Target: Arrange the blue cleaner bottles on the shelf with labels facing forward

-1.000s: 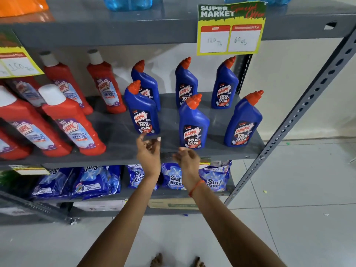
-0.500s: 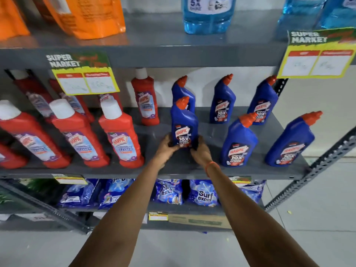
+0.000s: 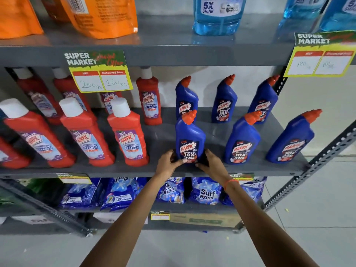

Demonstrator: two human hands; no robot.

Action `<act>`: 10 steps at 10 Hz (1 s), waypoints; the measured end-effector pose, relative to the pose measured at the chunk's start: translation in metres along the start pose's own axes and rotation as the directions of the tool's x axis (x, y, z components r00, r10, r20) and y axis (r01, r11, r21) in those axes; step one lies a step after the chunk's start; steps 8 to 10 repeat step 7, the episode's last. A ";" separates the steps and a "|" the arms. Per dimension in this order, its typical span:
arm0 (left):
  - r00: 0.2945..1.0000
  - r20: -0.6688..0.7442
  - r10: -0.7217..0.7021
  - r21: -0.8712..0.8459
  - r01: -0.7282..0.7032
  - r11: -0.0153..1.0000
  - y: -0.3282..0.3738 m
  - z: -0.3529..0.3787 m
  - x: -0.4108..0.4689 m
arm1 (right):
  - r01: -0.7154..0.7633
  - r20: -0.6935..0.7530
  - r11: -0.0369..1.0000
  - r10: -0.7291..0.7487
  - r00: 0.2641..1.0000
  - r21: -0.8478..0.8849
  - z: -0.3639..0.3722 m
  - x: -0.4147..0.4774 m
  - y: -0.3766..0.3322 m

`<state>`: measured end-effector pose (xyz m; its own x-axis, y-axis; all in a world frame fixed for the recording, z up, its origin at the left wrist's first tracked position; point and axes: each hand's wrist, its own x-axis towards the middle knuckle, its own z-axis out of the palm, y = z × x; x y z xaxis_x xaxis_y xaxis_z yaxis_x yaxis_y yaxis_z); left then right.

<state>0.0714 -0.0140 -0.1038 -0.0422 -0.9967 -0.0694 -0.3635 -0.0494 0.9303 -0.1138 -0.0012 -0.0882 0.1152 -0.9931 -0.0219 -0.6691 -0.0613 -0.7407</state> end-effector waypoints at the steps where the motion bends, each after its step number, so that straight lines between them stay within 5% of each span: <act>1: 1.000 -0.005 -0.009 -0.003 0.009 1.000 0.006 -0.001 -0.003 | -0.001 0.005 1.000 0.001 1.000 0.005 -0.001 -0.001 -0.002; 3: 0.997 -0.058 -0.053 0.066 0.057 0.996 0.016 0.002 -0.016 | -0.047 0.028 0.999 0.048 0.998 -0.026 -0.003 -0.005 -0.005; 4: 0.990 -0.095 -0.103 0.371 0.131 0.919 0.039 -0.004 -0.027 | -0.070 0.118 0.990 0.085 0.989 -0.124 -0.019 -0.001 -0.017; 5: 0.985 -0.017 -0.169 0.660 0.138 0.738 0.066 -0.008 -0.041 | -0.025 0.219 0.952 0.096 0.971 -0.306 -0.035 -0.003 -0.028; 6: 0.968 0.183 -0.170 0.782 -0.039 0.622 0.136 -0.004 -0.062 | 0.116 0.394 0.869 0.096 0.914 -0.481 -0.087 -0.017 -0.059; 7: 0.950 0.273 -0.154 0.787 -0.129 0.604 0.195 0.000 -0.075 | 0.137 0.446 0.874 0.099 0.889 -0.467 -0.133 -0.024 -0.090; 10: 0.950 0.273 -0.154 0.787 -0.129 0.604 0.195 0.000 -0.075 | 0.137 0.446 0.874 0.099 0.889 -0.467 -0.133 -0.024 -0.090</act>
